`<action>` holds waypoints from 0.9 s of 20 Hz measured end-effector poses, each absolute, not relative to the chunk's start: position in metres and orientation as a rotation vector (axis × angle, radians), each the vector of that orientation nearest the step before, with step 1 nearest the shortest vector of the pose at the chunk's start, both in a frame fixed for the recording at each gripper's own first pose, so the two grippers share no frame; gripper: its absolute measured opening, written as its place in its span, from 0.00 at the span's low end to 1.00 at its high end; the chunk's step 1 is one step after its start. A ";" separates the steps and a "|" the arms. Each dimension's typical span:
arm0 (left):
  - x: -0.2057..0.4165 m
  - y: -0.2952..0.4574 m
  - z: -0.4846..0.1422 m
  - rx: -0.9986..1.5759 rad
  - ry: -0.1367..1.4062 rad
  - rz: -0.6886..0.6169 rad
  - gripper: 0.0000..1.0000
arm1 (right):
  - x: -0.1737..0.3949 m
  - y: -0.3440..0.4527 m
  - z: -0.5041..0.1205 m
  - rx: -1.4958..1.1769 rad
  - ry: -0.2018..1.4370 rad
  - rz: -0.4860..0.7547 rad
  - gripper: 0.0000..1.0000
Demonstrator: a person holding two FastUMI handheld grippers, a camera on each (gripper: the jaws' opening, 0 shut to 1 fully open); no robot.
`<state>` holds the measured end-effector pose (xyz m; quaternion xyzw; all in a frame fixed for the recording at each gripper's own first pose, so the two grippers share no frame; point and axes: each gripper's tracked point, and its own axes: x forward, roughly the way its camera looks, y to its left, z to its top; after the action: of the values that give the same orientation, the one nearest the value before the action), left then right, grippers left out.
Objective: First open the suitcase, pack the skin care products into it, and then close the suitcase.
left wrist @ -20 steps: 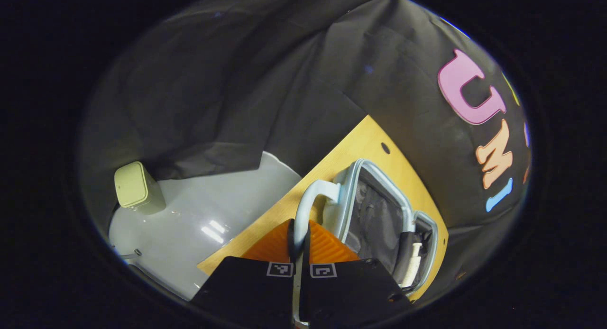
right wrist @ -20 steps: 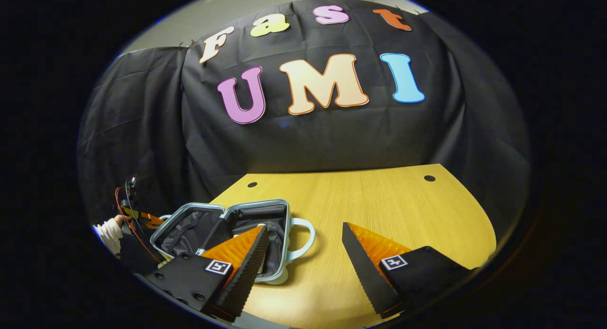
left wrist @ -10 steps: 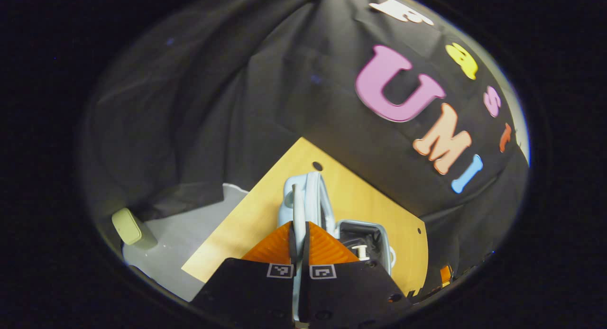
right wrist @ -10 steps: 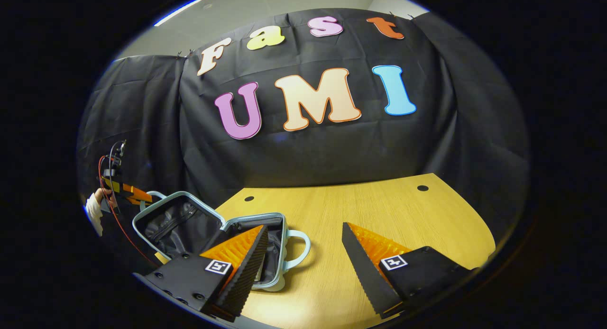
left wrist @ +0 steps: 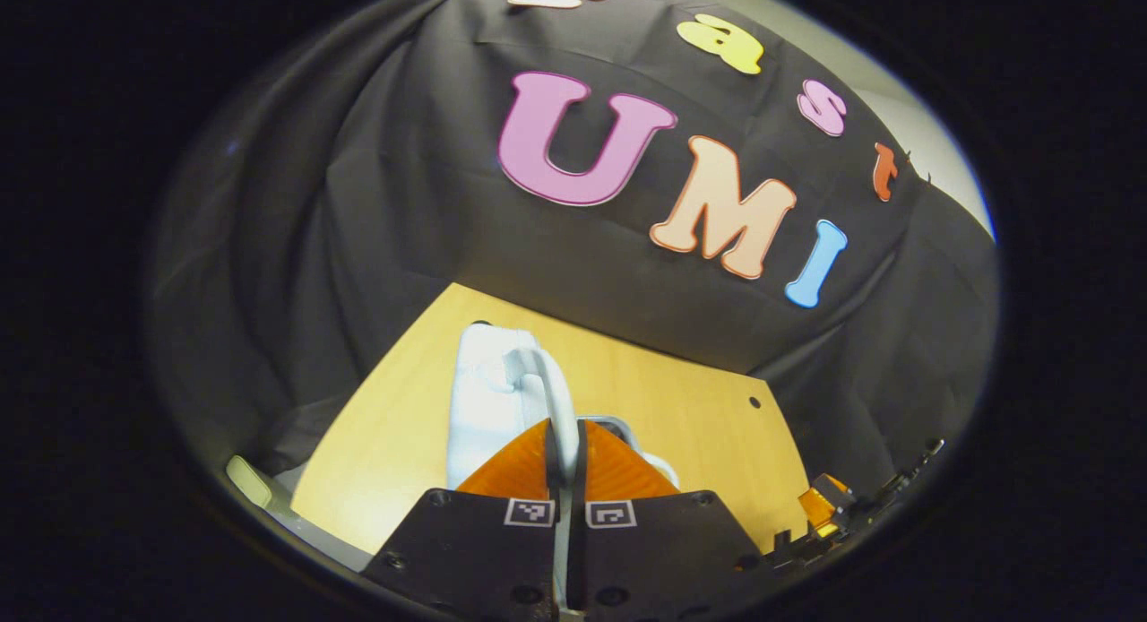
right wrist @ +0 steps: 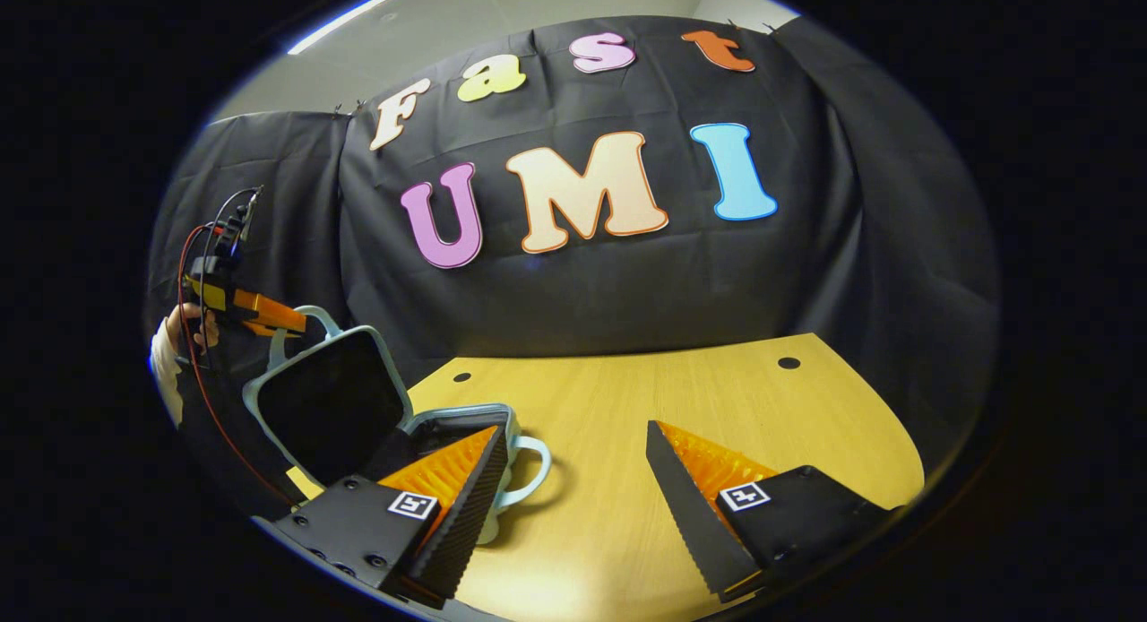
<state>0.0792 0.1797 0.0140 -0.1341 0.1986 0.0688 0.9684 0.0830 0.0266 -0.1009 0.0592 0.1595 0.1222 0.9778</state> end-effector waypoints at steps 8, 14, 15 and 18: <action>0.145 0.059 -0.061 -0.254 0.507 0.066 0.00 | 0.109 -0.038 -0.097 0.153 0.316 0.250 0.98; 0.171 0.010 -0.136 -0.216 0.610 0.076 0.00 | 0.118 -0.067 -0.103 0.201 0.323 0.241 0.98; 0.172 0.006 -0.150 -0.194 0.634 0.082 0.00 | 0.117 -0.071 -0.105 0.199 0.325 0.239 0.98; 0.176 -0.005 -0.181 -0.170 0.673 0.104 0.00 | 0.114 -0.078 -0.103 0.209 0.329 0.236 0.98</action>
<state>0.1756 -0.0051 -0.1809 -0.0832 0.3298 0.0509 0.9390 0.1138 -0.0780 -0.1030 0.1038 0.1629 0.1168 0.9742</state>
